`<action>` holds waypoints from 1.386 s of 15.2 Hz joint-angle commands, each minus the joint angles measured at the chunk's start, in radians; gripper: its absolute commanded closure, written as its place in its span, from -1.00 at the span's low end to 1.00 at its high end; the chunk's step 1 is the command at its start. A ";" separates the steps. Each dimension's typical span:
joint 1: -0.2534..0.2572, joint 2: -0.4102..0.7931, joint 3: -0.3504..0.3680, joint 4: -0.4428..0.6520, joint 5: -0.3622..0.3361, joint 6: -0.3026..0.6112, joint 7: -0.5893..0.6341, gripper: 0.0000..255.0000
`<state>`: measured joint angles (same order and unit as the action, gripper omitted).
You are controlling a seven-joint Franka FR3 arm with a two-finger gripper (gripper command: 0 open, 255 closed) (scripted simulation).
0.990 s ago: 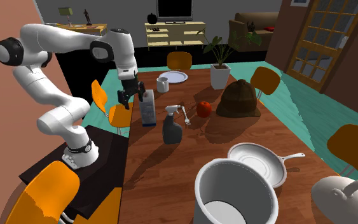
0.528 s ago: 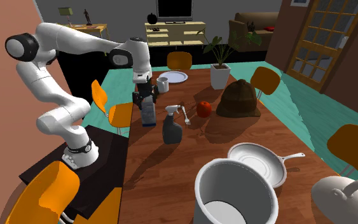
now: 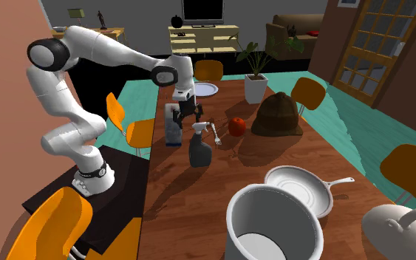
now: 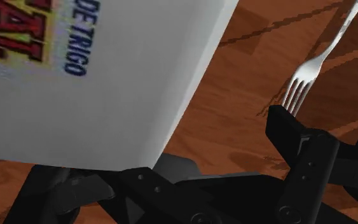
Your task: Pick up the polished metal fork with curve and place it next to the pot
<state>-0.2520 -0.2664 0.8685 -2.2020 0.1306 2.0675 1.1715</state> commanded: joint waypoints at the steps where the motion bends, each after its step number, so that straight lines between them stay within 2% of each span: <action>1: -0.044 0.141 0.096 0.064 -0.083 0.017 0.167 -1.00; 2: -0.055 0.210 0.126 0.094 -0.149 0.026 0.249 -1.00; 4: -0.045 0.362 0.156 0.162 -0.299 0.028 0.420 -1.00; 6: 0.018 0.499 0.130 0.240 -0.430 0.012 0.568 -1.00; 9: 0.142 0.656 0.044 0.367 -0.553 -0.018 0.724 -1.00; 12: 0.253 0.787 -0.036 0.507 -0.628 -0.051 0.834 -1.00; 13: 0.268 0.806 -0.048 0.530 -0.636 -0.056 0.848 -1.00; 21: 0.282 0.853 -0.080 0.495 -0.679 0.015 0.873 -1.00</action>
<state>0.0302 0.5724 0.7972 -1.6954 -0.5440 2.0751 2.0439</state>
